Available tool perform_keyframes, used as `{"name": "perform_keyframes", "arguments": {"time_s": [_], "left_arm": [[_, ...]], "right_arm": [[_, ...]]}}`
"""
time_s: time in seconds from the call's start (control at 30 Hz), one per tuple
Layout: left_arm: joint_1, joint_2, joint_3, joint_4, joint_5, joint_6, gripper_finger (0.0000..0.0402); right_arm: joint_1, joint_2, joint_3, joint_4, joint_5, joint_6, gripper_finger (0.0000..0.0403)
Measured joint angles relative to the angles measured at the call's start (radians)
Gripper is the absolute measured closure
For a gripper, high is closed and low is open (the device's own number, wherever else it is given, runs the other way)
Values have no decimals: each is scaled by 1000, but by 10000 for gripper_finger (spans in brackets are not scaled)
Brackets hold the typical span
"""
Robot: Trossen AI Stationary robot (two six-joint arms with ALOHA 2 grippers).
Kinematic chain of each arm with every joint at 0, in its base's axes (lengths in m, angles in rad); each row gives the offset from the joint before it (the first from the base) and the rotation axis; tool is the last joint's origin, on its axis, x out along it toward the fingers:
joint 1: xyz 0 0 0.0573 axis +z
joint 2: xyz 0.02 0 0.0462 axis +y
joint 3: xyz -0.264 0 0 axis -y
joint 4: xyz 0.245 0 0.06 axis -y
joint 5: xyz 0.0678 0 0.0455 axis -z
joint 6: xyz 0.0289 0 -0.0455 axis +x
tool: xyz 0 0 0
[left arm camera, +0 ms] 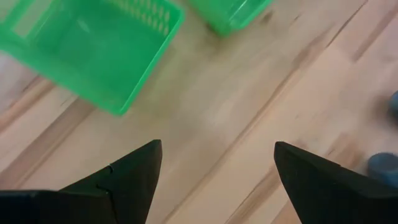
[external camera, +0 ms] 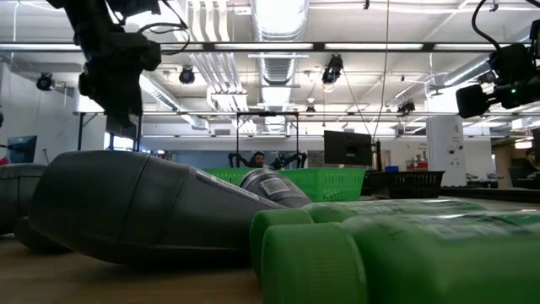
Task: Pick & Place Travel size toiletries
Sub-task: Put the deodorant into the left green bin
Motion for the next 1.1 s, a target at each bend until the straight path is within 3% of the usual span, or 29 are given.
{"name": "perform_keyframes", "arguments": {"time_s": [0.3,0.57,0.8,1.1], "left_arm": [[-38,54,5,-72,67,-52,86],[-275,155,73,-32,122,-148,86],[-483,301,165,31,55,-499,86],[-621,582,389,-129,38,-684,86]], "right_arm": [[0,0,0,0,0,0,130],[0,0,0,0,0,0,151],[0,0,0,0,0,0,168],[0,0,0,0,0,0,179]]}}
